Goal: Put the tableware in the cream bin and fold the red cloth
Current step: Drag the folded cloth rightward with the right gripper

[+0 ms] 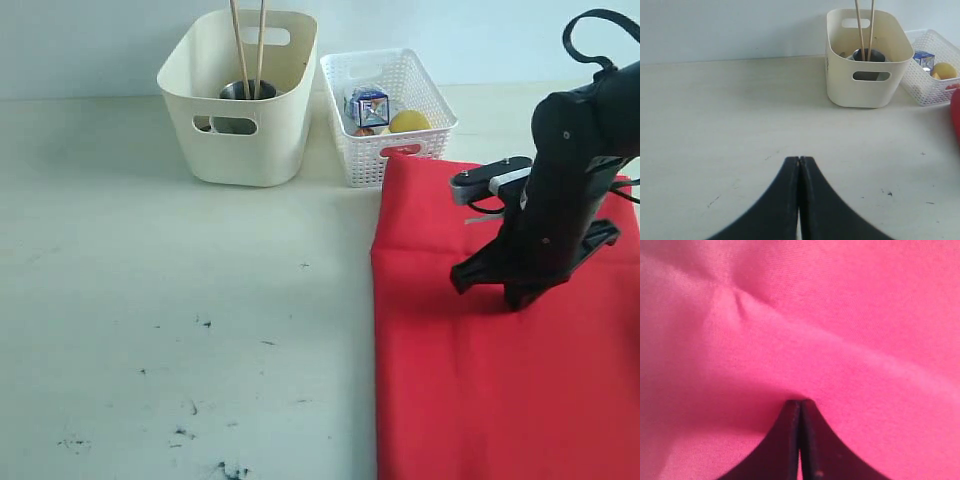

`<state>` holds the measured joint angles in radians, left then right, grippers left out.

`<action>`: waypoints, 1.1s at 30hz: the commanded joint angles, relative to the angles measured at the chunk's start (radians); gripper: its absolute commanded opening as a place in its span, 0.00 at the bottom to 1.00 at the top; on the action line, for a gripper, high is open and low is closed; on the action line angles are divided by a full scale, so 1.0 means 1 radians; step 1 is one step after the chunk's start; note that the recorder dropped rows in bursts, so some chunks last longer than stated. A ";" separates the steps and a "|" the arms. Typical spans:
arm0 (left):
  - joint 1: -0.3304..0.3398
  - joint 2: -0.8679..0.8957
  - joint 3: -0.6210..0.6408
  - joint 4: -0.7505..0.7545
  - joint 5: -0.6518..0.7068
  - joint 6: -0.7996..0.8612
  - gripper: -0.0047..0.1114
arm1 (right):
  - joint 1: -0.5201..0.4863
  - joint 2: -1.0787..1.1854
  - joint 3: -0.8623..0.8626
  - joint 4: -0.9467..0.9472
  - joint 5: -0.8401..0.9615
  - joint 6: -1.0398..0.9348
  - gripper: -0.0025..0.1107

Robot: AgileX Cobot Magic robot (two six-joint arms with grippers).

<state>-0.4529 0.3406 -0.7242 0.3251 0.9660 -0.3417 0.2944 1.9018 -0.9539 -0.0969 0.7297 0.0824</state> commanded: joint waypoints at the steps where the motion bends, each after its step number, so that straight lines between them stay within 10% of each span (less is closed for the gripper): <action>1: 0.003 -0.007 0.003 0.011 -0.017 -0.002 0.04 | -0.062 0.029 0.030 -0.062 0.032 -0.007 0.02; 19: 0.003 -0.007 0.003 0.011 -0.017 -0.002 0.04 | -0.256 0.065 0.003 -0.099 -0.222 -0.067 0.02; 33: 0.003 -0.007 0.003 0.011 -0.017 -0.002 0.04 | -0.256 -0.064 -0.168 -0.042 -0.038 -0.002 0.02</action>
<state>-0.4529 0.3406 -0.7242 0.3304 0.9660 -0.3417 0.0443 1.8655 -1.1165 -0.1347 0.6703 0.0510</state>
